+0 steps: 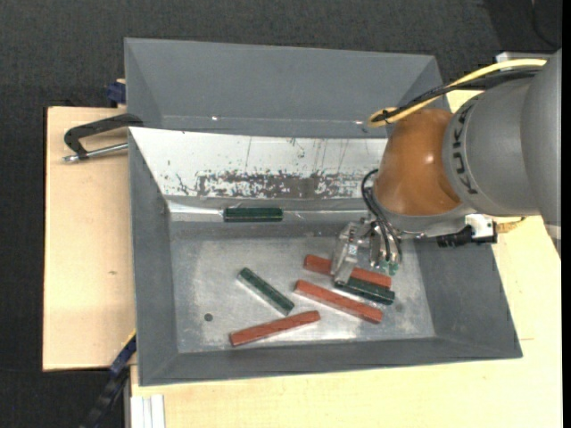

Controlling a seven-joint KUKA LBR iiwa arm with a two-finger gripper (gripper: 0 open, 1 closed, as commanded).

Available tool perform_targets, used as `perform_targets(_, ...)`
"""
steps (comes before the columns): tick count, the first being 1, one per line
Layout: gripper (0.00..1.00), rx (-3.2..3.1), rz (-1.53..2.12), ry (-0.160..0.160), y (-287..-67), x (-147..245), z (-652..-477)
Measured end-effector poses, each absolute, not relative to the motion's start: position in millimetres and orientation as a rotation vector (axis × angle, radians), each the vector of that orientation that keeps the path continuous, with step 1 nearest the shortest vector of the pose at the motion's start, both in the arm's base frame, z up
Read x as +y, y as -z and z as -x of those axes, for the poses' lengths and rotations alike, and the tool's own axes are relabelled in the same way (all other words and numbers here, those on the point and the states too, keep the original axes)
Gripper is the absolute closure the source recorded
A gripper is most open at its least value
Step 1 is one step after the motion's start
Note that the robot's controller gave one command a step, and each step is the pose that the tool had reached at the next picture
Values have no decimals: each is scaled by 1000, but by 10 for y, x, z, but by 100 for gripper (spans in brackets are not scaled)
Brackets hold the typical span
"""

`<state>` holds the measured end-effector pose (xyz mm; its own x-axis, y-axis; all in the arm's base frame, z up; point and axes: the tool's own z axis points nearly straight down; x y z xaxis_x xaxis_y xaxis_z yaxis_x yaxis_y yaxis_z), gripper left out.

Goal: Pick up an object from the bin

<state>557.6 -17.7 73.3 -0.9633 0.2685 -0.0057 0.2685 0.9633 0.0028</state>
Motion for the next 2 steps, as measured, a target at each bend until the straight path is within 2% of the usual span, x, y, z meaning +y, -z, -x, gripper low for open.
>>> perform_targets(1,0,3108,-426,-1,-717,-182,-5568)
perform_targets(2,0,3108,-426,-1,-716,-182,-5568)
